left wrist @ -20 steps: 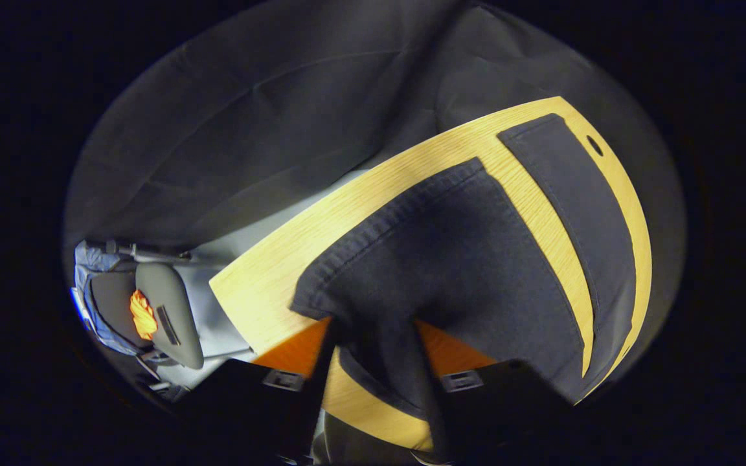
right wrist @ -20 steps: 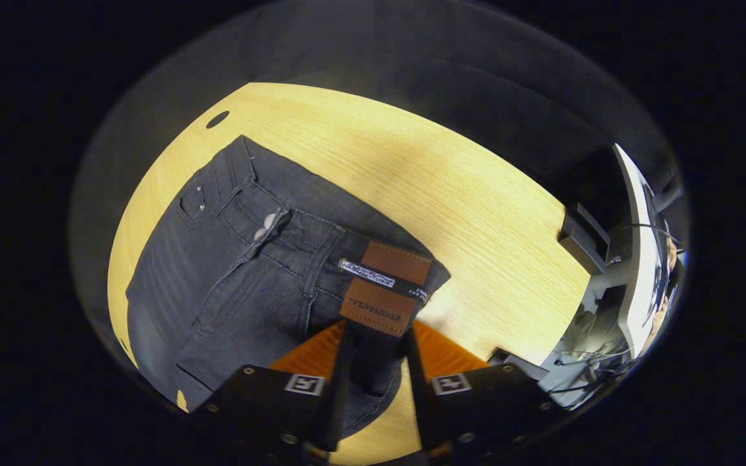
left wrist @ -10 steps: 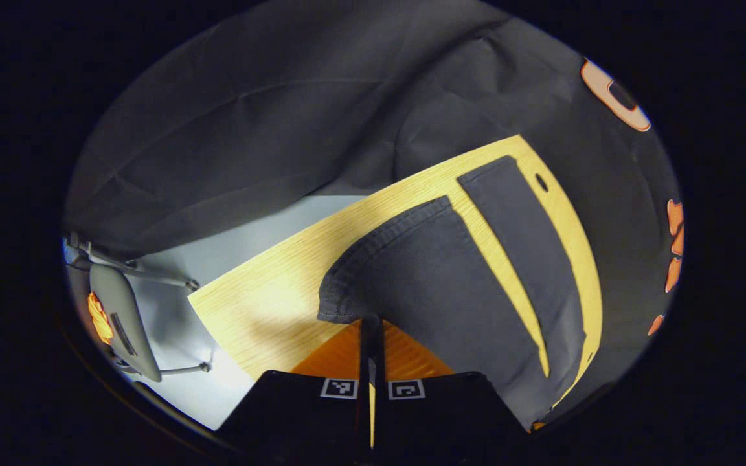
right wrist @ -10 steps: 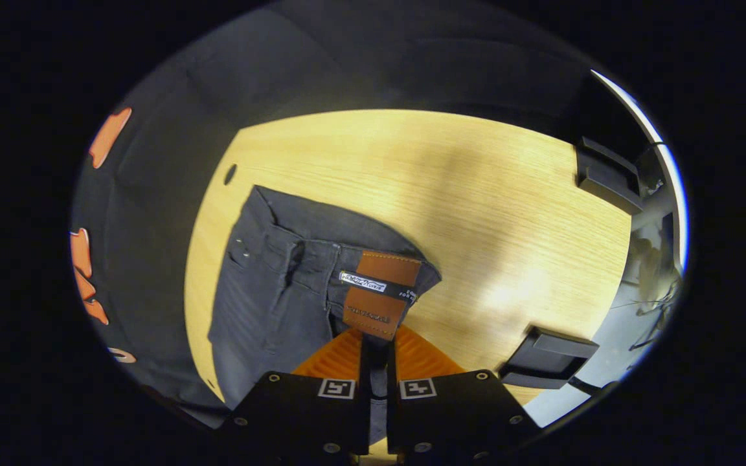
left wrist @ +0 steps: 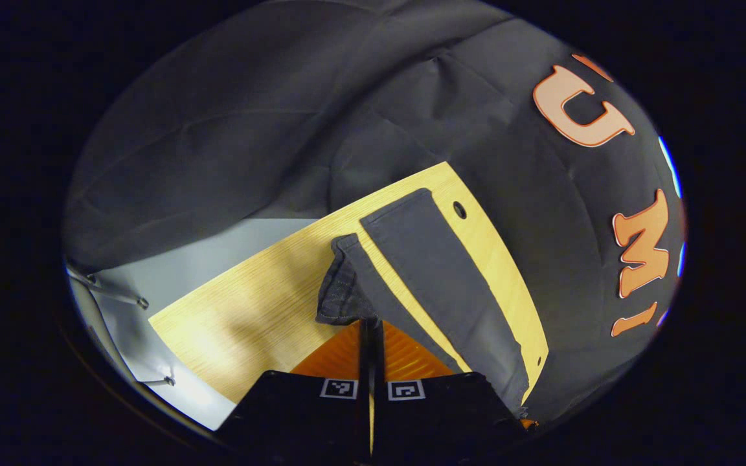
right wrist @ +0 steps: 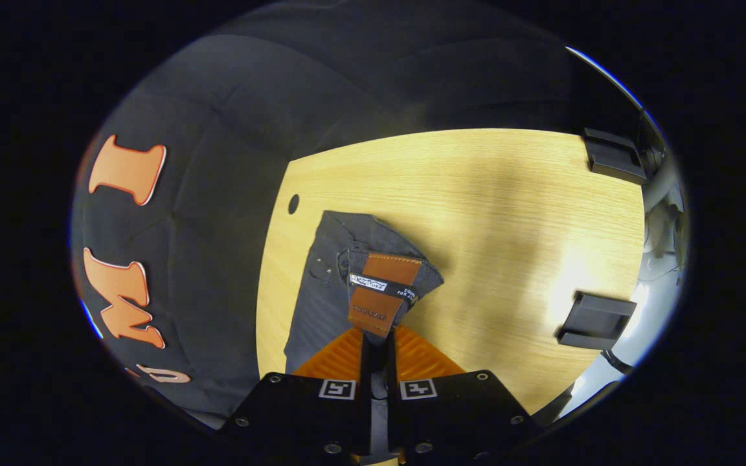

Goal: Grasp the waist and the cuffs of the jeans and fold them to make the two legs overlap; first hold the waist and fold one-third of the jeans toward the cuffs, then hold the cuffs and fold the remaining one-third in the same direction to finish folding.

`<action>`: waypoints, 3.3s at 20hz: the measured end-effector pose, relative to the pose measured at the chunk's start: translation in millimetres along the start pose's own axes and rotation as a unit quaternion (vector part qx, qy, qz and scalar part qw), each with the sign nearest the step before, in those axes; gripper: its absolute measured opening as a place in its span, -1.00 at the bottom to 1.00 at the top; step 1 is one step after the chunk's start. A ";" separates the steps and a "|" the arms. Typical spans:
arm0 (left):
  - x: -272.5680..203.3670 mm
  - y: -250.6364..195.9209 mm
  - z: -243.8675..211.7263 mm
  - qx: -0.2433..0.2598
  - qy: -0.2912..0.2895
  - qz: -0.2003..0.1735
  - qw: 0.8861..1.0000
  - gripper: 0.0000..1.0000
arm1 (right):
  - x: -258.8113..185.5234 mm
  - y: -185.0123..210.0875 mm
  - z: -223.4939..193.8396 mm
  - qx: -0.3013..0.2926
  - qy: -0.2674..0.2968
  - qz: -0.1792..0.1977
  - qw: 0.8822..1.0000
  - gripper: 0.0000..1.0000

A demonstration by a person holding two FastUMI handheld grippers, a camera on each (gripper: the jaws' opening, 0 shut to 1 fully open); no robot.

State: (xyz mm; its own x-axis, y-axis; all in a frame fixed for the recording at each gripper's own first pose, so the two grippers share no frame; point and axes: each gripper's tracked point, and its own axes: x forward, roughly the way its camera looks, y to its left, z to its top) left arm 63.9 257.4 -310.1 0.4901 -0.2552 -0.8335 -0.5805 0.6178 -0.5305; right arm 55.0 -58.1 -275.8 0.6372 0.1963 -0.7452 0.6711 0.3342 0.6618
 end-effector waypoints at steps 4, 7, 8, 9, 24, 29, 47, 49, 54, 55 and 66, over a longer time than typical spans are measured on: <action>9.0 -20.7 27.6 0.010 -0.001 -0.018 1.000 -0.94 | -10.6 31.7 -3.5 0.009 -0.017 0.011 1.000 -0.78; 25.1 -34.0 46.7 0.006 0.014 -0.032 0.999 -0.94 | -15.2 45.5 -0.4 0.025 -0.032 0.008 0.999 -0.79; 30.9 -36.2 50.7 0.015 0.022 -0.034 0.999 -0.94 | -17.3 47.3 0.1 0.029 -0.035 0.004 0.999 -0.79; 37.3 -39.6 57.5 0.028 0.026 -0.035 0.999 -0.94 | -20.1 51.3 1.9 0.036 -0.042 0.003 0.998 -0.79; 112.9 -86.2 107.6 0.141 0.036 0.040 0.989 -0.98 | 36.3 66.4 27.5 0.034 0.029 -0.050 0.998 -0.79; 147.1 -50.2 57.2 0.089 0.114 0.106 0.984 -0.97 | 53.6 77.8 26.9 0.025 0.046 -0.040 0.998 -0.79; 203.1 -41.9 2.4 0.132 0.227 0.248 0.933 -0.39 | 63.3 59.1 30.8 0.040 0.059 -0.038 0.997 -0.79; 202.3 -42.4 5.8 0.125 0.213 0.223 0.943 -0.77 | 64.3 55.9 31.6 0.044 0.058 -0.039 0.997 -0.79; 195.6 -53.9 13.9 0.120 0.179 0.146 0.965 -0.98 | 62.7 55.9 32.0 0.053 0.061 -0.033 0.996 -0.79; 191.6 -61.1 18.3 0.114 0.172 0.133 0.969 -0.98 | 62.8 57.5 32.0 0.054 0.063 -0.030 0.996 -0.79; 172.6 -122.7 102.9 0.062 0.066 0.046 0.995 -0.99 | 56.6 84.5 37.7 0.076 0.065 -0.012 0.995 -0.79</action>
State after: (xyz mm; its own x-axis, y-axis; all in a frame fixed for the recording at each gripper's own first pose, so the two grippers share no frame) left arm 286.6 214.1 -373.0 0.3442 -0.2835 -0.8951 -0.5308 0.7276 -0.4346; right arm 162.0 -53.6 -259.0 0.5726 0.3118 -0.7582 0.7408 0.1994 0.6414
